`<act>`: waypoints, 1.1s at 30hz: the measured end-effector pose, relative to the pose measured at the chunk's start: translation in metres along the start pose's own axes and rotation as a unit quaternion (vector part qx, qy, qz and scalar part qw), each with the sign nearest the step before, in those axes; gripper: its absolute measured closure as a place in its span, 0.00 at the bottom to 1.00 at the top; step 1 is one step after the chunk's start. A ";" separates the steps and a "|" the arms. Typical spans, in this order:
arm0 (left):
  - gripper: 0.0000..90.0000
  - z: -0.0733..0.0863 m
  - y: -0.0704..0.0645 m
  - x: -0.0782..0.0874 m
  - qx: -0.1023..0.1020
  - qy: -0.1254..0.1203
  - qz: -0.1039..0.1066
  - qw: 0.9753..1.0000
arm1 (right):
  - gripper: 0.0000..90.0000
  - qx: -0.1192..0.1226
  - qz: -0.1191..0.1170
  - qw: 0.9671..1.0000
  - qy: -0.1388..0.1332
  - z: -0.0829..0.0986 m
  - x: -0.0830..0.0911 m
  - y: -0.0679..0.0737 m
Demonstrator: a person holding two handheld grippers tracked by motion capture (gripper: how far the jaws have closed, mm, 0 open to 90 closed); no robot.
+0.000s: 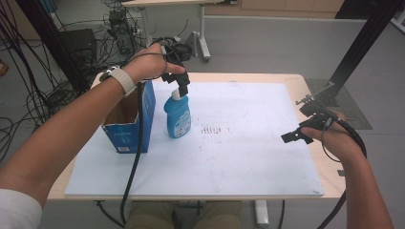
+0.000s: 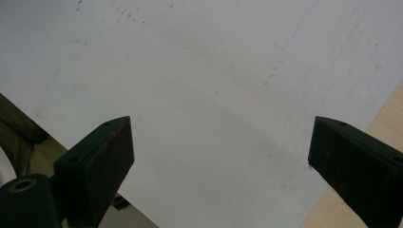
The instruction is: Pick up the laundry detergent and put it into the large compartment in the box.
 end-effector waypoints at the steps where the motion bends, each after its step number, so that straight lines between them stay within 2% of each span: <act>1: 0.09 0.000 0.000 -0.001 0.002 0.001 -0.001 1.000 | 0.09 0.000 0.000 1.000 0.001 0.000 -0.001 0.000; 12: 0.09 -0.003 0.001 -0.012 0.002 0.005 0.004 1.000 | 0.09 0.000 0.000 1.000 0.004 0.000 -0.002 -0.001; 20: 0.09 -0.004 0.001 -0.018 0.006 0.006 -0.001 1.000 | 0.09 0.000 -0.002 1.000 0.003 0.000 -0.003 -0.002; 25: 0.09 -0.003 0.006 -0.022 0.011 0.003 0.011 1.000 | 0.09 -0.001 -0.004 1.000 0.003 0.001 -0.005 -0.003; 33: 0.09 -0.004 0.005 -0.029 0.012 0.006 0.007 1.000 | 0.09 -0.002 -0.004 1.000 0.002 0.001 -0.005 -0.003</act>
Point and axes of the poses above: each handheld gripper's, and its own axes: x roughly backward along the jaws, z roughly out of its underside, y roughly to its left, the point moved 3 cm from there along -x, roughly forward along the jaws, and after that the axes turned 3 degrees about x, right-handed, at the moved point
